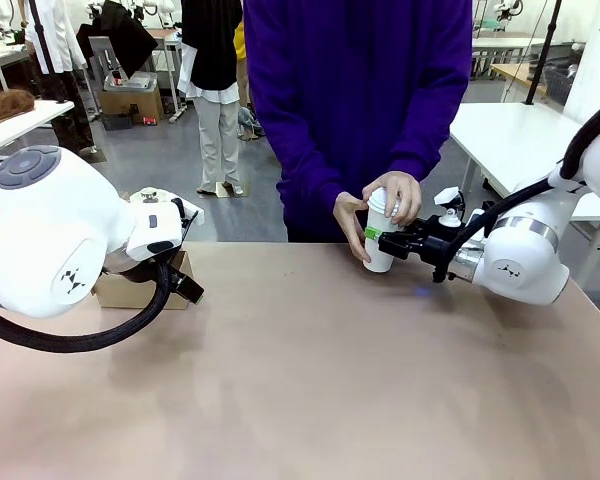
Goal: Pour a drink into a cup and package it in a carrier.
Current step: When a person places the Paper Cup Lid on the 600 ml Paper Cup , lift the 600 ml Paper Cup.
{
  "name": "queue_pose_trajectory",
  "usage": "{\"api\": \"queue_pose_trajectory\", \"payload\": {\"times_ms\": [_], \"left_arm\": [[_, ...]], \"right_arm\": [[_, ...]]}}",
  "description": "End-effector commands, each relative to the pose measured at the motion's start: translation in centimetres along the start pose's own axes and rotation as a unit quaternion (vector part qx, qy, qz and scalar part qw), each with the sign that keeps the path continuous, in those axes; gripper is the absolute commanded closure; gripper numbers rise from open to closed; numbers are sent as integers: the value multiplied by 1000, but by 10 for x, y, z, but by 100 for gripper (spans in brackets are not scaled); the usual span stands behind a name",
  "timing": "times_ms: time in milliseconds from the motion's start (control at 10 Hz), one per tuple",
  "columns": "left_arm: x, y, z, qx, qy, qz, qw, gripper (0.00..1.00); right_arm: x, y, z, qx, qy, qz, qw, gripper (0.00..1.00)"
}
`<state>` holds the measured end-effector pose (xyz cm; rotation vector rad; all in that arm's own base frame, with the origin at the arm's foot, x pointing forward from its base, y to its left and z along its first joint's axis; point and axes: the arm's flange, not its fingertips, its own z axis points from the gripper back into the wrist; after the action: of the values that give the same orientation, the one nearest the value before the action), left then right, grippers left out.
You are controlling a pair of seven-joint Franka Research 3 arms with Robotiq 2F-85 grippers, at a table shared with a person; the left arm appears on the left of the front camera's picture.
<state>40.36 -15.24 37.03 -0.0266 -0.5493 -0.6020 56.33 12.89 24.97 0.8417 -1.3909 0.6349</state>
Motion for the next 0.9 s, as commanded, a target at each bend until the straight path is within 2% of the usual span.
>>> {"api": "queue_pose_trajectory", "payload": {"times_ms": [0, 800], "left_arm": [[0, 0, 0, -1, -1, 1, 1000, 0], [0, 0, 0, -1, -1, 1, 1000, 0]], "right_arm": [[8, 5, -6, 4, -5, 3, 1000, 20], [8, 5, -6, 4, -5, 3, 1000, 20]]}}
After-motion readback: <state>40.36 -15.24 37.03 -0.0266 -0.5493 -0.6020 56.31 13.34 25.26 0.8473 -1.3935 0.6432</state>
